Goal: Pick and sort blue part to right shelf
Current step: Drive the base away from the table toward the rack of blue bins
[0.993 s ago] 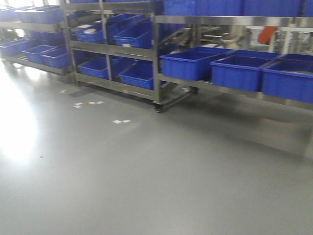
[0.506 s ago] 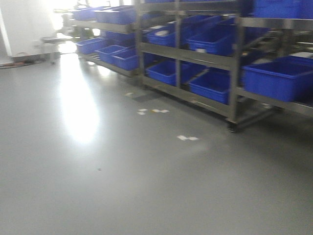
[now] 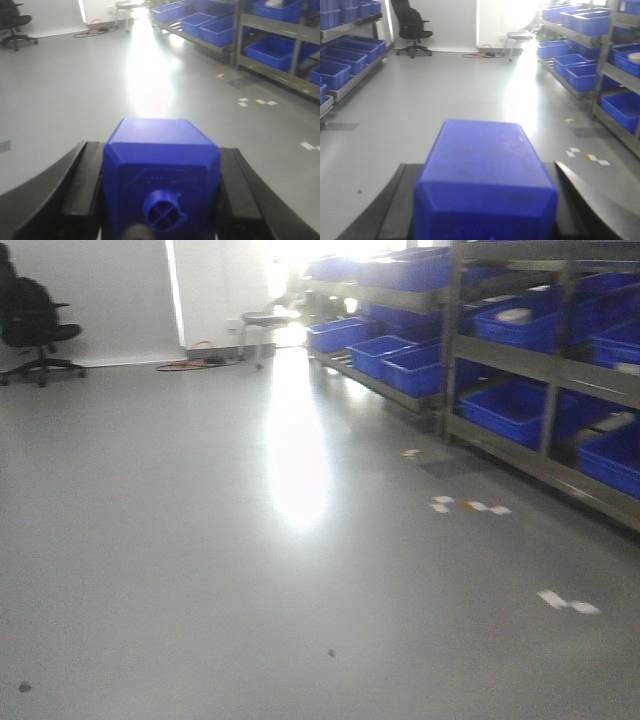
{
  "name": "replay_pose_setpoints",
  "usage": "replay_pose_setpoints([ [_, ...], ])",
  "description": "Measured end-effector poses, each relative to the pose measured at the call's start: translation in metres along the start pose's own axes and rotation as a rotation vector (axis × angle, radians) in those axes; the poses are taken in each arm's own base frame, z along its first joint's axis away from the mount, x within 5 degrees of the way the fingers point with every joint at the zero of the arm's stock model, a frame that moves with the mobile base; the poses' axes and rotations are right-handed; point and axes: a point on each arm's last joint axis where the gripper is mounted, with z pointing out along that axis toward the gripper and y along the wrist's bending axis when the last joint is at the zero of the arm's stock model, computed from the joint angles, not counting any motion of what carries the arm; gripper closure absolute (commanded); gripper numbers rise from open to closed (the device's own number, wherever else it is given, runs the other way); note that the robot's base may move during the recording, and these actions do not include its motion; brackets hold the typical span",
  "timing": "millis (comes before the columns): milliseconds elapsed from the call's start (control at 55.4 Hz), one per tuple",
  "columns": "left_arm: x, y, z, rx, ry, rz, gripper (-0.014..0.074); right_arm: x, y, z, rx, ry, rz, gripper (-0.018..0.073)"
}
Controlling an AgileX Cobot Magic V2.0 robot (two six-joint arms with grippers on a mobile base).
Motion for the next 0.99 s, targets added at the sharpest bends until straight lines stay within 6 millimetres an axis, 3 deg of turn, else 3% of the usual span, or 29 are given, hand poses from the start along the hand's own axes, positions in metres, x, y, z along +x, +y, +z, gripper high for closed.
replay_pose_setpoints([
  [993,0.0000,0.0000,0.0000,0.000,0.000,0.000,0.0239,0.0000,0.0000,0.0000,0.000,0.000,-0.002,0.0354],
])
